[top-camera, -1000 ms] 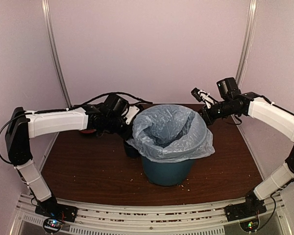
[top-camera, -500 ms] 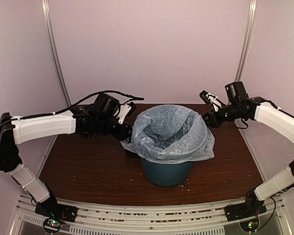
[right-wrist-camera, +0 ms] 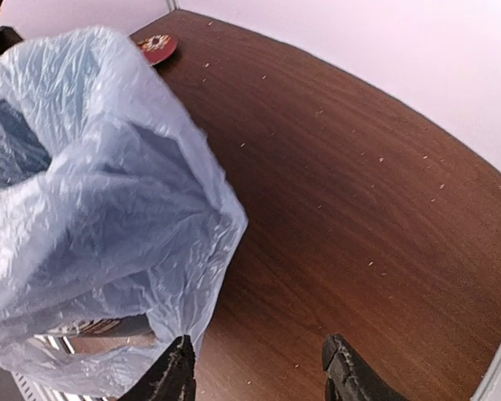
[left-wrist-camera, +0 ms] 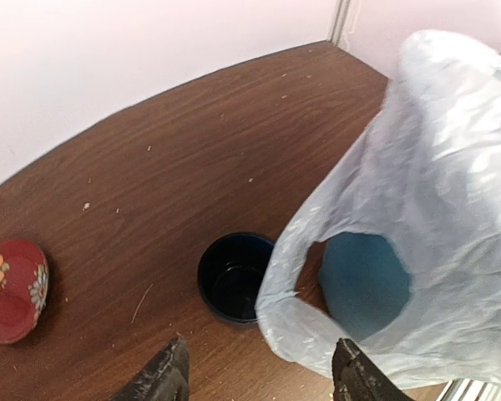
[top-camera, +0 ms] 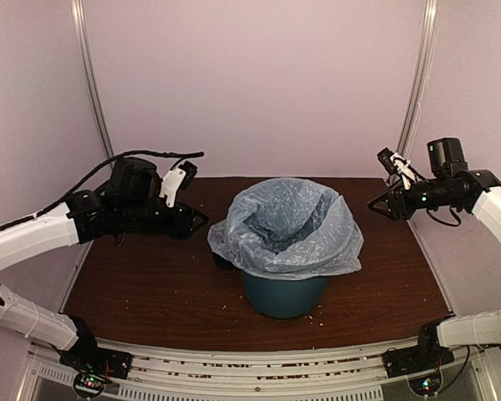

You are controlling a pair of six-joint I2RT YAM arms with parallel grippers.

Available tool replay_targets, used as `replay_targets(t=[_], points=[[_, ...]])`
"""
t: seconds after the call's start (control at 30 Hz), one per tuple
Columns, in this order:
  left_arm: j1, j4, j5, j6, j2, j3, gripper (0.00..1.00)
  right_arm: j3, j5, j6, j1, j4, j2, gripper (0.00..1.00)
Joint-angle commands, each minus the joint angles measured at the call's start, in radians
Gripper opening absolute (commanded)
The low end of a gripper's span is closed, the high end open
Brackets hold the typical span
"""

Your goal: Put the trash bags into the trash bin

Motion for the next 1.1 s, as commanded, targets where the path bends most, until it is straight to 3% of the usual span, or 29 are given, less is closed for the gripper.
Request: replay_targets(t=[0.0,0.13,0.4,0.67,0.73,0.83,0.9,1.07], points=[[0.052,0.136,0.008,-0.094,0.002,-0.089,0.6,-0.098,-0.08,-0.122,-0.002,-0.08,0.004,0.54],[0.082,0.255,0.119,-0.128,0.0,-0.141,0.61,-0.144,-0.157,-0.202,0.015,-0.108,0.056,0.57],[0.083,0.416,0.302,-0.137,0.109,-0.17,0.6,-0.15,-0.229,-0.184,0.057,-0.032,0.125,0.58],[0.083,0.435,0.276,-0.144,0.2,-0.169,0.47,-0.17,-0.252,-0.14,0.063,0.029,0.154,0.51],[0.082,0.439,0.272,-0.148,0.227,-0.17,0.38,-0.188,-0.246,-0.11,0.063,0.082,0.154,0.44],[0.079,0.468,0.296,-0.162,0.255,-0.186,0.14,-0.205,-0.237,-0.087,0.064,0.116,0.167,0.19],[0.072,0.484,0.298,-0.166,0.259,-0.205,0.0,-0.206,-0.218,-0.103,0.064,0.107,0.181,0.13],[0.065,0.535,0.293,-0.176,0.228,-0.271,0.0,-0.239,-0.189,-0.119,0.064,0.124,0.19,0.0]])
